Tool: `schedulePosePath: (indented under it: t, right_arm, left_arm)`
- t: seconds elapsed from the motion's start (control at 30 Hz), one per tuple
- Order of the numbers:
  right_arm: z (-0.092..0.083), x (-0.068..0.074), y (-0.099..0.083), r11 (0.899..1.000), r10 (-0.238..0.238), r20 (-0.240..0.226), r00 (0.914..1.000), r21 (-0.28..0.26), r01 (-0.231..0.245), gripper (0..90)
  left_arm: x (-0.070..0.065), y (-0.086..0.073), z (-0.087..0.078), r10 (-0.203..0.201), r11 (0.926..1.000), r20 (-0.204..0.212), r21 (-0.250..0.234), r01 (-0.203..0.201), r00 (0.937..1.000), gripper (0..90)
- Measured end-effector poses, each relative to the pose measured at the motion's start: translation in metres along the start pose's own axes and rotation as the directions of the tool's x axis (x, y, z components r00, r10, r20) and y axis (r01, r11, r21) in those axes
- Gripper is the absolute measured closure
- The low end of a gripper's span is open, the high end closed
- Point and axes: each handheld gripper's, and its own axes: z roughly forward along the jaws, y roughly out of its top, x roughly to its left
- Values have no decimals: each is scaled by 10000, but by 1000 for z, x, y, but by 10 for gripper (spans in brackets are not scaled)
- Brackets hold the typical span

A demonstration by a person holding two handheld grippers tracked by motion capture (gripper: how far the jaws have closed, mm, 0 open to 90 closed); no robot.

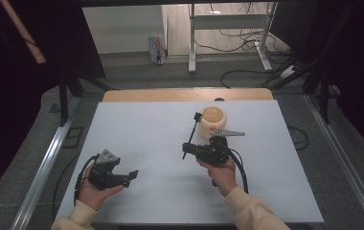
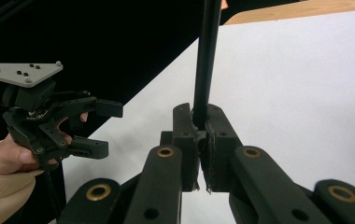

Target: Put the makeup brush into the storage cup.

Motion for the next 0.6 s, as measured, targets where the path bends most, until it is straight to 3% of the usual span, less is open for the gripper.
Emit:
schedulePosePath:
  t: [0.27, 0.6]
  right_arm:
    - [-1, -1, 2, 10000, 13, 62, 10000, -97, -12, 851]
    - [-10, -2, 19, 9985, -143, 72, 9999, -518, 146, 852]
  left_arm:
    - [9, -16, -6, -129, 9999, -287, 105, 132, 9995, 147]
    - [11, -19, -5, -162, 9997, -477, 178, 171, 9987, 147]
